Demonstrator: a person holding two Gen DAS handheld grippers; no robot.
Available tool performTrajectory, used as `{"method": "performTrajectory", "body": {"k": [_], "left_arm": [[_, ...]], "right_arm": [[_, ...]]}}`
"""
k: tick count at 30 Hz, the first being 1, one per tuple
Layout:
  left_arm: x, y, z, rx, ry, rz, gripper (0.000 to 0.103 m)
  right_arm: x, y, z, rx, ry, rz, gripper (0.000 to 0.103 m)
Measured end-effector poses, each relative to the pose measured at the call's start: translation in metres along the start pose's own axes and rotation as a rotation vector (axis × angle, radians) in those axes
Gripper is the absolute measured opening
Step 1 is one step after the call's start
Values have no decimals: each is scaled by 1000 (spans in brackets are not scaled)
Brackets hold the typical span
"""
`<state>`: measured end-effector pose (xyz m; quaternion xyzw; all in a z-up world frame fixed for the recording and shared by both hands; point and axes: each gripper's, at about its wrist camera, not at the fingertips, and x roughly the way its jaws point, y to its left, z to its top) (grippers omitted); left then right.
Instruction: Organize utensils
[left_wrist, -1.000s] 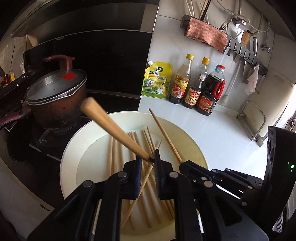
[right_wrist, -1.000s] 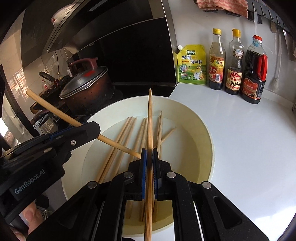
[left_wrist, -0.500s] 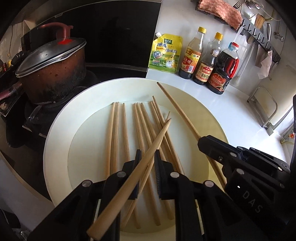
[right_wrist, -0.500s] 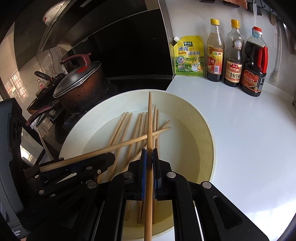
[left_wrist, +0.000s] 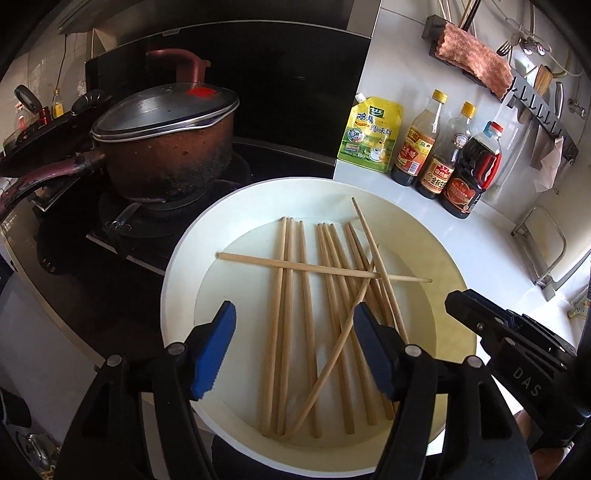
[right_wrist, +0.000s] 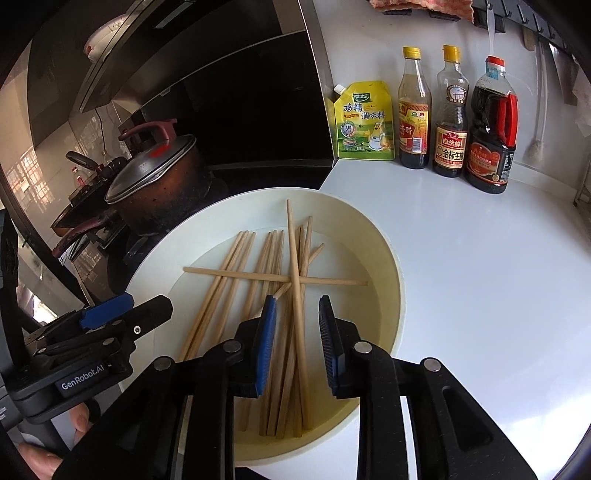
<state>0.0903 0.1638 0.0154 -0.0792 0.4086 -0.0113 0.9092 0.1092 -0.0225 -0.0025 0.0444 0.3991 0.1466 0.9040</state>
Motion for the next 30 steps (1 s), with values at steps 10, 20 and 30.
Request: {"method": "performTrajectory", "body": {"k": [10, 20, 30], "left_arm": [[-12, -4, -11, 9, -15, 50, 70], [-28, -18, -22, 35, -41, 101, 78], [-28, -21, -28, 34, -31, 134, 81]], "right_arm": [[-22, -9, -20, 8, -51, -9, 31], [-32, -17, -38, 22, -61, -3, 37], [-39, -18, -43, 11, -69, -13, 41]]}}
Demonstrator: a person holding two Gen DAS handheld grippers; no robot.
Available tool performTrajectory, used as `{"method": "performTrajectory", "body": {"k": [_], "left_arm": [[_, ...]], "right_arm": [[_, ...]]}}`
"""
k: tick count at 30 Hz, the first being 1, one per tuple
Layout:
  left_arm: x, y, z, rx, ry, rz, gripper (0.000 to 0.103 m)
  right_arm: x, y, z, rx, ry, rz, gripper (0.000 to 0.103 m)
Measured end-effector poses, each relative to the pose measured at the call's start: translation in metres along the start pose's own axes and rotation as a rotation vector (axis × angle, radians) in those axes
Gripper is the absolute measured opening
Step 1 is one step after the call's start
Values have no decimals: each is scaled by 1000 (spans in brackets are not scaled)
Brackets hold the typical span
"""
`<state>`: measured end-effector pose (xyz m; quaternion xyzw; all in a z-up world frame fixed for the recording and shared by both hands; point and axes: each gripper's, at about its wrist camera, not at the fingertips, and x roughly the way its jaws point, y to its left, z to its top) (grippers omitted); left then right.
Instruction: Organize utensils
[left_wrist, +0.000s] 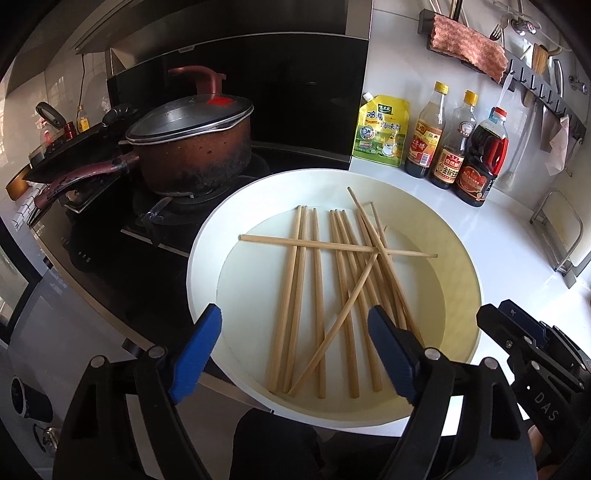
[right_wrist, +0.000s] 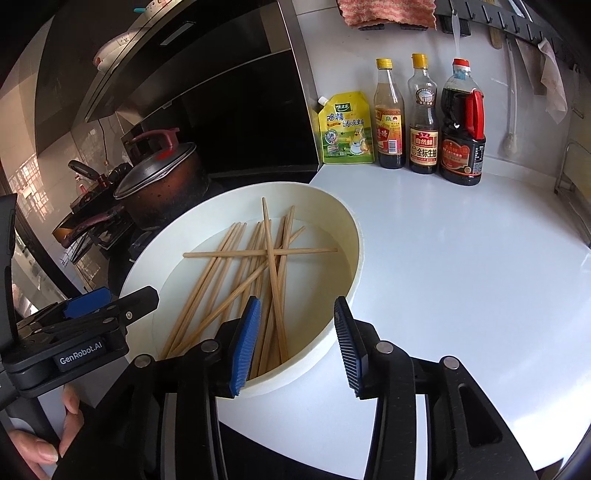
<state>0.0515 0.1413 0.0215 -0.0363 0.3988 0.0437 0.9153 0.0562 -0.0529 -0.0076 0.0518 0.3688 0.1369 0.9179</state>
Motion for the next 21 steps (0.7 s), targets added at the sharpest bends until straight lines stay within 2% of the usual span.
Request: {"method": "performTrajectory", "body": {"k": [4, 7, 10, 13, 21], "left_arm": [[-1, -2, -2, 6, -3, 11, 83], [-2, -3, -4, 11, 1, 14, 85], [-2, -3, -6, 12, 2, 22, 89], [-2, -2, -7, 11, 5, 28, 90], [-5, -4, -10, 21, -7, 58, 93]], "right_arm": [[-2, -2, -1, 2, 0, 0, 41], [-4, -3, -1, 4, -5, -5, 47], [-5, -3, -1, 3, -6, -8, 47], [-7, -4, -2, 4, -11, -16, 54], [-10, -7, -2, -1, -23, -45, 60]]}}
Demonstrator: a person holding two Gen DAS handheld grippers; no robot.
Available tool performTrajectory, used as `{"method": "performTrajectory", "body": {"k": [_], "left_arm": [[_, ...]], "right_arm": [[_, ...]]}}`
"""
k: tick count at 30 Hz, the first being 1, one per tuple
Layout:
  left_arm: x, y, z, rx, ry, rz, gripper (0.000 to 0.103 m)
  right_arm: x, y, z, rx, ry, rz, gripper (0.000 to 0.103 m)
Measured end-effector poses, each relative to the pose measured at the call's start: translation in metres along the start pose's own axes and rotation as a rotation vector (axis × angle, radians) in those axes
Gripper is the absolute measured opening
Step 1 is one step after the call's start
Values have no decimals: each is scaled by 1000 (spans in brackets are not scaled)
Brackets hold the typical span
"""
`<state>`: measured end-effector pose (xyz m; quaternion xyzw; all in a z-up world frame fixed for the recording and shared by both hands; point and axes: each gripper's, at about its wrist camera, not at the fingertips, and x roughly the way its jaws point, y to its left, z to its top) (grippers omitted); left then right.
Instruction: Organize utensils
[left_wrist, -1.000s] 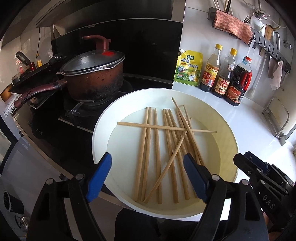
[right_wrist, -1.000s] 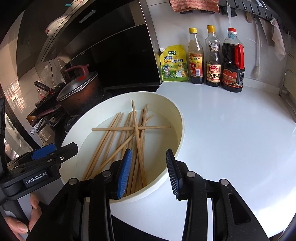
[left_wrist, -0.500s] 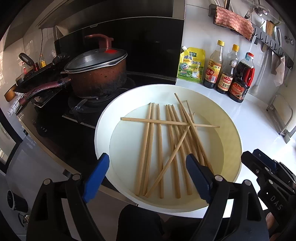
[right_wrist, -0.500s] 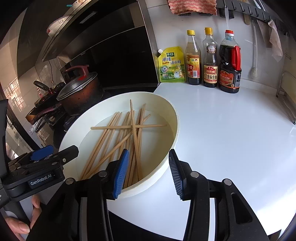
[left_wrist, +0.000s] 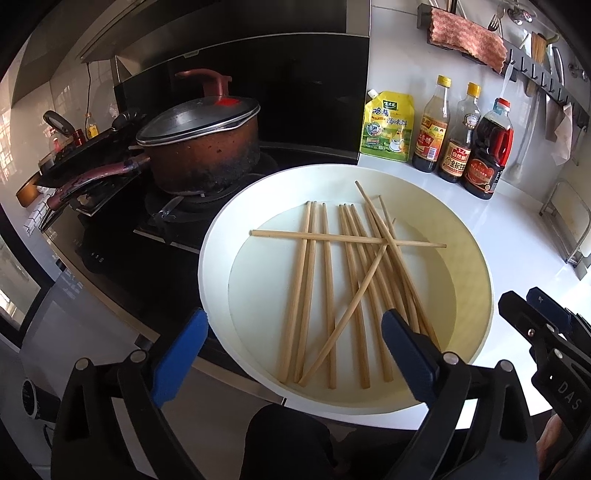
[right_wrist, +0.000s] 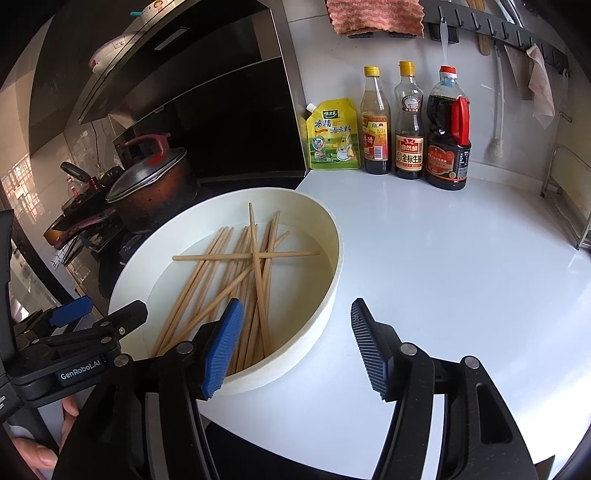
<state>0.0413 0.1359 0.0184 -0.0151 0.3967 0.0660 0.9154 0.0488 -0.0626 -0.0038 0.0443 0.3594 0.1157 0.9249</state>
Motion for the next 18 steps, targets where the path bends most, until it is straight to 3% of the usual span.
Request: {"method": "performTrajectory", "body": {"k": [6, 18], "left_arm": [[-3, 1, 1, 0, -7, 8, 95], [-2, 3, 0, -9, 4, 31, 97]], "right_arm": [[-1, 0, 0, -1, -2, -29, 66], [0, 0, -3, -9, 4, -43, 68]]}}
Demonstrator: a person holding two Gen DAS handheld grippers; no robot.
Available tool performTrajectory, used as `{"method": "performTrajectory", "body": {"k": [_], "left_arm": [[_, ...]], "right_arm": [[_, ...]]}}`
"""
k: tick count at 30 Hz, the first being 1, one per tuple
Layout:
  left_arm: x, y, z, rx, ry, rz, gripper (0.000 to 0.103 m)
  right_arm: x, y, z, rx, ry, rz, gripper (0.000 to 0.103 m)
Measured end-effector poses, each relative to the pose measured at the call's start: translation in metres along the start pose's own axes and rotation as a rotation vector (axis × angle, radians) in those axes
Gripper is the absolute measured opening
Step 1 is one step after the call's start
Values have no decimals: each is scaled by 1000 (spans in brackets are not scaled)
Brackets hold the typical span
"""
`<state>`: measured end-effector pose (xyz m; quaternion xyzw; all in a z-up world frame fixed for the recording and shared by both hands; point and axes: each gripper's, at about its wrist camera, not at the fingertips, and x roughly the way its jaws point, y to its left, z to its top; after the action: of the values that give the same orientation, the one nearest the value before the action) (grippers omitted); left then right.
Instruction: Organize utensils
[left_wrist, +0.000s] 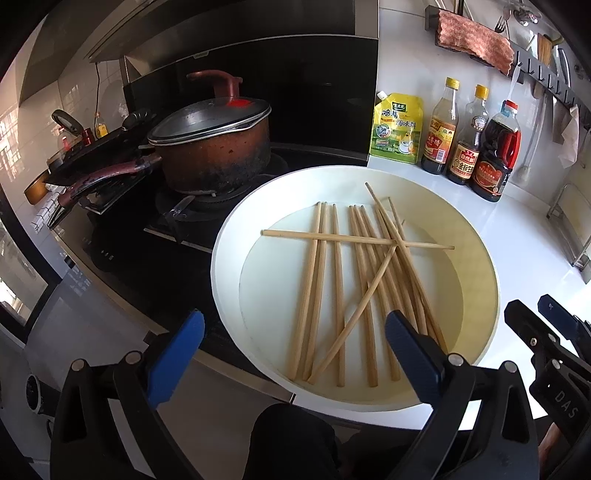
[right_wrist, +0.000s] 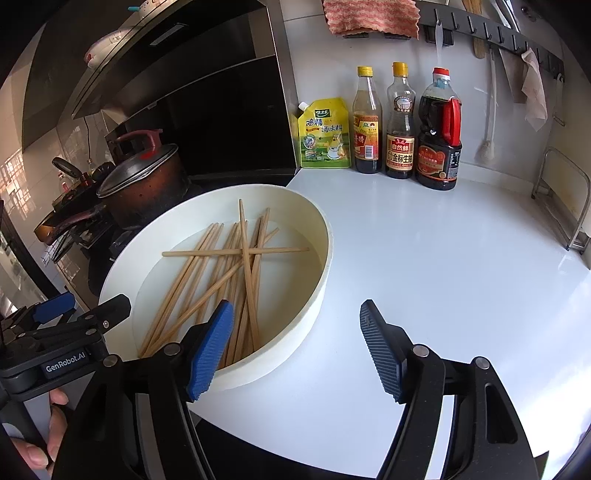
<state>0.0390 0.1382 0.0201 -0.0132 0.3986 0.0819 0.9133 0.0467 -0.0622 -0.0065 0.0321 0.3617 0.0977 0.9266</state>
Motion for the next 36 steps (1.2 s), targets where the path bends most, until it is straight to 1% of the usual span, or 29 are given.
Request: {"method": "performTrajectory", "body": {"k": [3, 9, 24, 36], "left_arm": [[2, -1, 0, 3, 12, -3, 97], [3, -2, -2, 1, 9, 12, 97], [2, -1, -1, -15, 17, 1, 97], [2, -1, -2, -15, 17, 6, 97]], "right_arm": [[0, 0, 0, -3, 0, 0, 68], [0, 0, -2, -1, 4, 1, 68], [1, 2, -3, -9, 8, 7, 68], [1, 3, -3, -7, 13, 16, 68]]}}
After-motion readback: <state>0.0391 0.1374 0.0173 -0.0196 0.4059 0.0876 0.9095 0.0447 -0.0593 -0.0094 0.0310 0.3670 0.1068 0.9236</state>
